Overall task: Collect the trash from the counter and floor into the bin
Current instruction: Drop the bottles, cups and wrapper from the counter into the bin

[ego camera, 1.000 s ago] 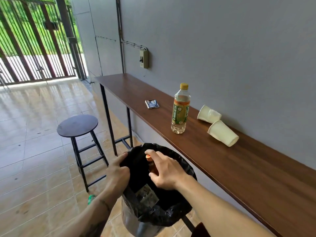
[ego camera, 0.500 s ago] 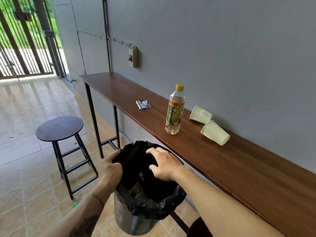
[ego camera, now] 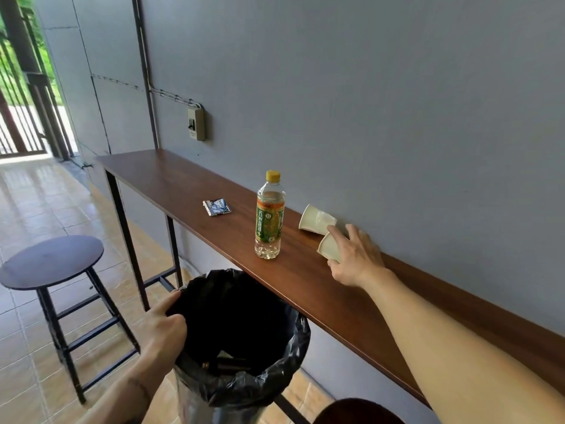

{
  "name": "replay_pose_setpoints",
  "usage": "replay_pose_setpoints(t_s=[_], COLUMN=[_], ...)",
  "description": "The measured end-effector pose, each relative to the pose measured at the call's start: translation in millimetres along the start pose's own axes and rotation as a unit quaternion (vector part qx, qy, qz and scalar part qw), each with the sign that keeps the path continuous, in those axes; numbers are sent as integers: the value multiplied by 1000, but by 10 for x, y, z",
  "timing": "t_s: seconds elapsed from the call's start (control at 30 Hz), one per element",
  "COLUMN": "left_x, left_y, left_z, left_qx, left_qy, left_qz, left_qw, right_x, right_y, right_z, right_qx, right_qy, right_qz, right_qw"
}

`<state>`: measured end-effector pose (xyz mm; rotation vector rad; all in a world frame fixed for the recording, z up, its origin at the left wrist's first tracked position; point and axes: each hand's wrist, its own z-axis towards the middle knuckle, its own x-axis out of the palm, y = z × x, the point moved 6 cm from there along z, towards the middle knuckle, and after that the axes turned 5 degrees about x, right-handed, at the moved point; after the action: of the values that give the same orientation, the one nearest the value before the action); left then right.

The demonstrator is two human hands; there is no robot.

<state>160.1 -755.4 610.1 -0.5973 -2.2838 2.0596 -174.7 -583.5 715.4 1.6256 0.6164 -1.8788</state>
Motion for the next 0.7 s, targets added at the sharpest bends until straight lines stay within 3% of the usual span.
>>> replay_pose_setpoints(t_s=[0.13,0.3,0.5,0.6,0.7], left_x=[53,73,-7,-61,-127], left_y=[-59,-111,-93,-79,-61], left_z=[-79,-145,-126,-110,-88], left_qx=[1,3,6,8,9], left_qy=[-8,-19,-32,-37,-41], left_qz=[-2,-3,-17,-28,-34], left_qw=[1000,1000,999,999,999], right_x=[194,300,-24,-89,36], right_y=[-148,-198,404,888,1311], right_z=[7,-72,-534,-889,-1076], right_qx=[8,-21,-189,-285,-327], right_qy=[29,-15,-127,-99,-69], right_qz=[21,56,203,196,165], right_qw=[999,998,952,933,928])
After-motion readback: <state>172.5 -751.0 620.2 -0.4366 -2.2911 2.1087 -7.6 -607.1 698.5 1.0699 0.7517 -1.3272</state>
